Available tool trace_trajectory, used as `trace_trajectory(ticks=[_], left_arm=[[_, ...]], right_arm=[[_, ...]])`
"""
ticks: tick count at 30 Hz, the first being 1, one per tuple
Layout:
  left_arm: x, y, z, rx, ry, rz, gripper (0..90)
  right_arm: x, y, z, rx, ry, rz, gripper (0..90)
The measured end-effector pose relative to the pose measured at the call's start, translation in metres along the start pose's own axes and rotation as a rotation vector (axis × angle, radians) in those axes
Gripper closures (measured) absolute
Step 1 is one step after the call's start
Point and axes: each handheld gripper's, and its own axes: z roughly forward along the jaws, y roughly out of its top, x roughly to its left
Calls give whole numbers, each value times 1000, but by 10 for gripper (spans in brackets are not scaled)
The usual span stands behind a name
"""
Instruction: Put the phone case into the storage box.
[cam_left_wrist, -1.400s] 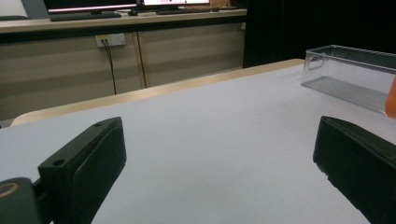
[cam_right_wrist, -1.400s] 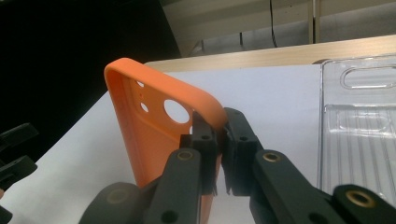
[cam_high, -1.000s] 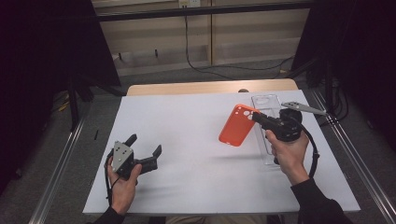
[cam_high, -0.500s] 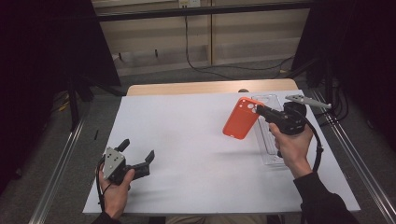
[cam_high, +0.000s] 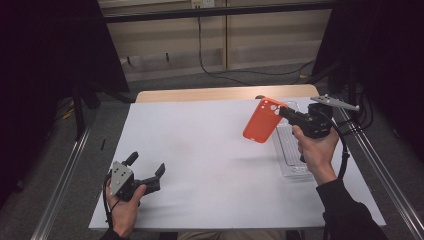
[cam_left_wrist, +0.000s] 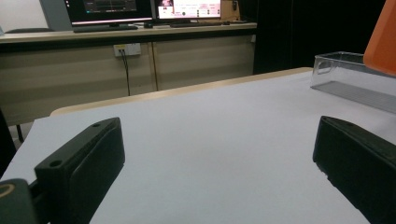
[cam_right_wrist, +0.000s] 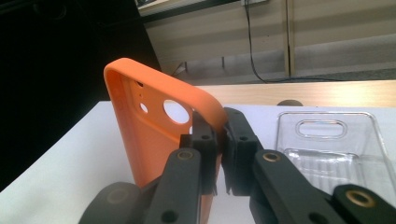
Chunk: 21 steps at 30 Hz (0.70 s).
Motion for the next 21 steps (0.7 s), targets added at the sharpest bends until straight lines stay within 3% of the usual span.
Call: trace_trajectory(ticks=[3, 12, 21], left_arm=[[0, -1, 0, 4, 16, -1, 26], [0, -1, 0, 3, 9, 4, 28], [-1, -1, 1, 7, -20, 16, 27]], right_arm=[[-5, 2, 1, -2, -8, 5, 846], [-13, 12, 1, -12, -26, 6, 845], [-21, 24, 1, -34, -47, 11, 845]])
